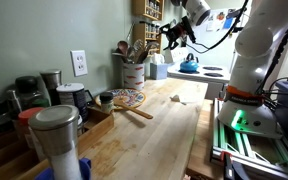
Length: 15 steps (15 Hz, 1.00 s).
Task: Remove the silver and wooden ladle from the white container and put it on the counter
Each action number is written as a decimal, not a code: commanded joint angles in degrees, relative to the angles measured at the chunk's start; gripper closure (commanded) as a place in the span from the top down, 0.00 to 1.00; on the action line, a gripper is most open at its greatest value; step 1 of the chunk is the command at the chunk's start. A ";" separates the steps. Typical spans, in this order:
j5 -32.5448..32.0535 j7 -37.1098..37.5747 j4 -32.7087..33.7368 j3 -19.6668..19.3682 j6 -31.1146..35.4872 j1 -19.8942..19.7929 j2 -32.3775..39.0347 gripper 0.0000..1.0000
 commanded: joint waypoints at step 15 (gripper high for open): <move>26.79 -16.84 3.97 0.30 -6.85 -6.50 14.34 1.00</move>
